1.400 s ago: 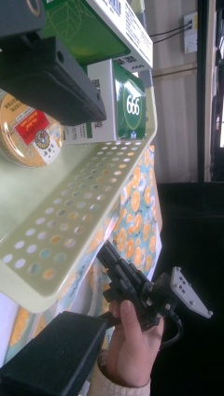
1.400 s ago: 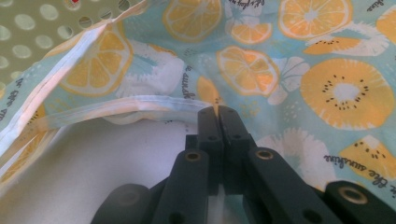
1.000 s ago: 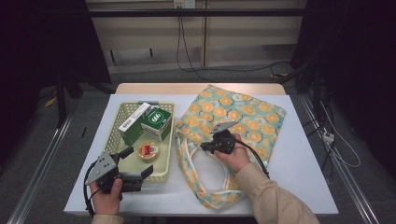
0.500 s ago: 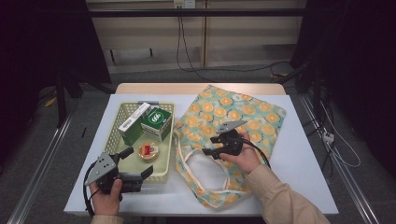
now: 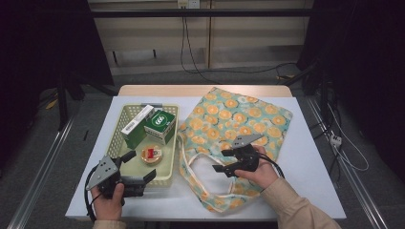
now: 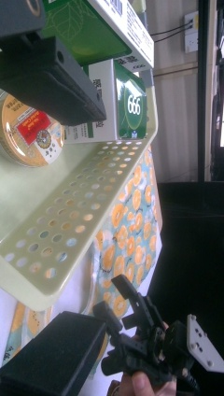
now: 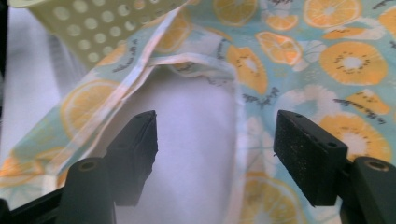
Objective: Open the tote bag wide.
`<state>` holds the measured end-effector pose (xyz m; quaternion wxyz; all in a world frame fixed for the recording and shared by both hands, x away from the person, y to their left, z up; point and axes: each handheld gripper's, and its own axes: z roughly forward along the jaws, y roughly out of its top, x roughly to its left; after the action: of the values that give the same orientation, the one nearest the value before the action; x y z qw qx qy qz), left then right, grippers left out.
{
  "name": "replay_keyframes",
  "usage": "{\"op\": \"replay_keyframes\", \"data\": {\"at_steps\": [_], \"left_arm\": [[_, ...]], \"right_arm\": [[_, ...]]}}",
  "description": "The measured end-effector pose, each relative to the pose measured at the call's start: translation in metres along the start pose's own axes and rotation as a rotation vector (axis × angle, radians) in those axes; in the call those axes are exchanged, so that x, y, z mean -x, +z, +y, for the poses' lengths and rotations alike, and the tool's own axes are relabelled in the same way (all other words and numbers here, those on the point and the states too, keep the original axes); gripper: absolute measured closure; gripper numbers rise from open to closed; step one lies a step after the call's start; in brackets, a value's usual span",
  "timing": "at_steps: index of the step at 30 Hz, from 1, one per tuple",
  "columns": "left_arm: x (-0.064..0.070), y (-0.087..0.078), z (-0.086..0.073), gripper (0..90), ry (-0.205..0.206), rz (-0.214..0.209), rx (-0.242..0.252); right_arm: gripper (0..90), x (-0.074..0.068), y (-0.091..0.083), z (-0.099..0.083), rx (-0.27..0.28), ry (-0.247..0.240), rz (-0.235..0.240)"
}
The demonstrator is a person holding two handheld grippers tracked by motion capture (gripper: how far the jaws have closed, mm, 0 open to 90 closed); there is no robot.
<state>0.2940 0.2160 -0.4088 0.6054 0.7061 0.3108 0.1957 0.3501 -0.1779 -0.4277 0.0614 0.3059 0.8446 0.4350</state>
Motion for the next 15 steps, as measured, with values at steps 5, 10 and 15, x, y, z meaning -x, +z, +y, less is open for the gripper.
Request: {"op": "replay_keyframes", "data": {"at_steps": [5,10,15], "left_arm": [[-0.001,0.001,0.0,2.6,0.013,0.001,-0.003],[0.0,0.001,0.001,2.6,0.004,-0.001,0.006],[0.0,0.0,0.0,2.5,-0.003,0.002,0.006]], "right_arm": [[31.2,-0.006,0.005,-0.004,-0.007,-0.012,0.006],[30.9,-0.01,0.007,-0.004,0.005,0.006,0.016],[30.4,-0.015,0.009,-0.003,0.008,-0.011,-0.007]]}}
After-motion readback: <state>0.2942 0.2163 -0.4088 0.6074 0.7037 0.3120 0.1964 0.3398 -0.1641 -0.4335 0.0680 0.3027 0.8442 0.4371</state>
